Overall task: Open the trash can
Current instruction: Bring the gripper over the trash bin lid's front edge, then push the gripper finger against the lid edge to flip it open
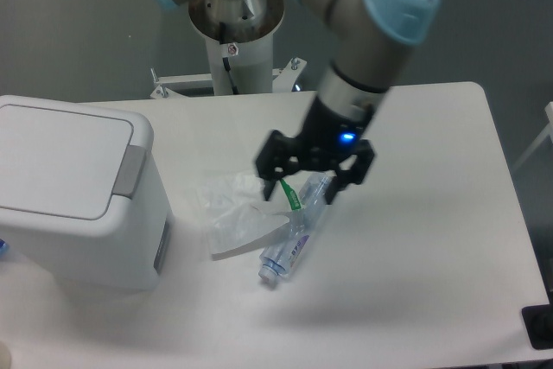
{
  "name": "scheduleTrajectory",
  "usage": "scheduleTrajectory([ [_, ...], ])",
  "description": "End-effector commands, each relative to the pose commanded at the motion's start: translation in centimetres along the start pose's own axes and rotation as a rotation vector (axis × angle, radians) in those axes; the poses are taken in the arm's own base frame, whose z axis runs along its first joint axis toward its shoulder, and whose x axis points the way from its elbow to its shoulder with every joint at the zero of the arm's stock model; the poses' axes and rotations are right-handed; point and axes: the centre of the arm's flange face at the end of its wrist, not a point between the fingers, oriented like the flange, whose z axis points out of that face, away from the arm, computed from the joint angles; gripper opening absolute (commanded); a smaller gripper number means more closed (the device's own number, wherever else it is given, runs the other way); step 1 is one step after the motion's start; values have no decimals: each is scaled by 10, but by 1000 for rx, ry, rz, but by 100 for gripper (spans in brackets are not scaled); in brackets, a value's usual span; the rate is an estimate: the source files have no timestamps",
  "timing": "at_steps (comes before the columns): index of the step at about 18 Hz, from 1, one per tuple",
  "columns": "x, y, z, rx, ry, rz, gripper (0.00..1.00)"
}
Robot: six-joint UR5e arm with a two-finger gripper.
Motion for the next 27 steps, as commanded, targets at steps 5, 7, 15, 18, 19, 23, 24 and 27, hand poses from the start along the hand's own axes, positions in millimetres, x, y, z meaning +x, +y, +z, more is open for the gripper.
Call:
scheduleTrajectory([
  [5,66,6,11,-16,28,105,100],
  [7,75,6,5,9,25,124,100],
  [15,88,23,26,-32,33,150,100],
  [18,85,27,32,-45,29,152,100],
  [19,84,27,33,-47,23,153,100],
  [23,81,29,38,-58,13,150,100],
  [24,80,29,39,-59,14,149,100],
  [27,79,30,42,-65,15,147,100],
])
